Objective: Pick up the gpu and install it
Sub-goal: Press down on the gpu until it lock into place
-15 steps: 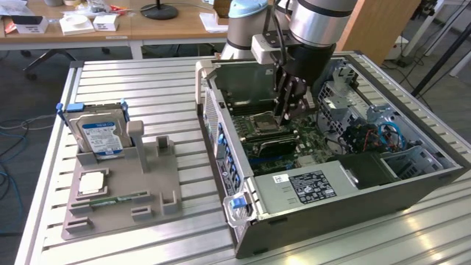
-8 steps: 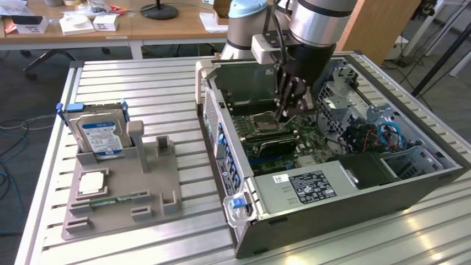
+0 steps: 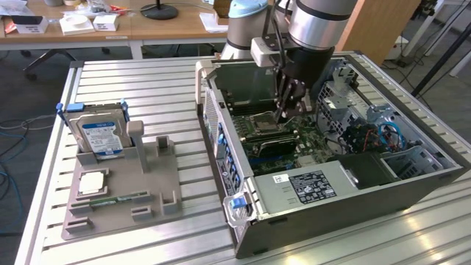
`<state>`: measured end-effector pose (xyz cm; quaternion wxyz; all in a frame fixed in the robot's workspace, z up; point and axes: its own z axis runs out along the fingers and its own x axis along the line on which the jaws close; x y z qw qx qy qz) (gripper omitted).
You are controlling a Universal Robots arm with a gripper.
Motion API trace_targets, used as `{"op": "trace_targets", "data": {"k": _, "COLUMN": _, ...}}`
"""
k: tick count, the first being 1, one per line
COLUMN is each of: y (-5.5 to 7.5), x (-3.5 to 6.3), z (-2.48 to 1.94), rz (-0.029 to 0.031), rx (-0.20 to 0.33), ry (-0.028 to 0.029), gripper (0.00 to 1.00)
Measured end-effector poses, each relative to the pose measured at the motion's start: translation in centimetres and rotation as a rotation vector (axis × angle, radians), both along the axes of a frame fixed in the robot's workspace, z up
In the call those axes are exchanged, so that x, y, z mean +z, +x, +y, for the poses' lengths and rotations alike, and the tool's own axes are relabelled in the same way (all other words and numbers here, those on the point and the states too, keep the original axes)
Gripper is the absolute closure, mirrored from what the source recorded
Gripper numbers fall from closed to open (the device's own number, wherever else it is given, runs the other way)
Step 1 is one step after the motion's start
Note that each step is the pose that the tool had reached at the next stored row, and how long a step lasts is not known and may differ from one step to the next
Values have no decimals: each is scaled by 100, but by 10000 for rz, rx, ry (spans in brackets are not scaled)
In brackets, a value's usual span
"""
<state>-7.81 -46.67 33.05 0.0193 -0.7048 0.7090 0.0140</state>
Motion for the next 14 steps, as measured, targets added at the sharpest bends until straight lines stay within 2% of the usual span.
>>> {"op": "trace_targets", "data": {"k": 14, "y": 0, "x": -254, "z": 0, "rz": 0, "rx": 0, "ry": 0, "gripper": 90}}
